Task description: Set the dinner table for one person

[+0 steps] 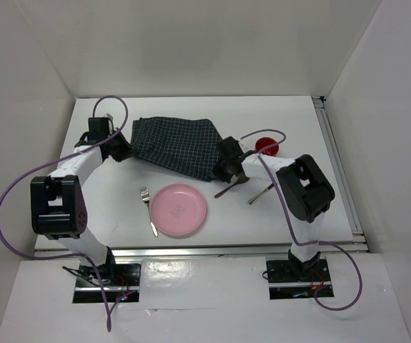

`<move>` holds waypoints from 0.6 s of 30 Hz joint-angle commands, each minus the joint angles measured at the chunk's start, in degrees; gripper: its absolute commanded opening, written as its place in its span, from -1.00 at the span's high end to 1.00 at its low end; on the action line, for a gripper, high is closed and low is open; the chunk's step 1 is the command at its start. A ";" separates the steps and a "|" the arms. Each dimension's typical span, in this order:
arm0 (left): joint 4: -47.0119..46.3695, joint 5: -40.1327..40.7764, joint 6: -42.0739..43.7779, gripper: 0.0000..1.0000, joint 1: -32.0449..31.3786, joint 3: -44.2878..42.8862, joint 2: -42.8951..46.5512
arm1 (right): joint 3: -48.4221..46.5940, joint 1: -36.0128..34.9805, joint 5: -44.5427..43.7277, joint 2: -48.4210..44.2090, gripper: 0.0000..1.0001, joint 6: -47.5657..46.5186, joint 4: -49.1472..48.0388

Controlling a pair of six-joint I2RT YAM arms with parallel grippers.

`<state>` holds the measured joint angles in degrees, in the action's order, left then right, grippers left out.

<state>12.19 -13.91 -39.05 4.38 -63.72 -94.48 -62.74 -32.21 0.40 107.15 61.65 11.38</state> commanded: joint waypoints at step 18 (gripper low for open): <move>-3.39 -10.51 -4.19 1.00 6.42 -13.38 9.13 | -25.27 9.97 -1.90 -8.95 1.00 -24.56 -5.31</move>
<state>10.63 -22.28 -42.06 8.54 -80.93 -88.68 -94.26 -23.29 -0.10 102.80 40.07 7.38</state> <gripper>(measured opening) 0.048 0.031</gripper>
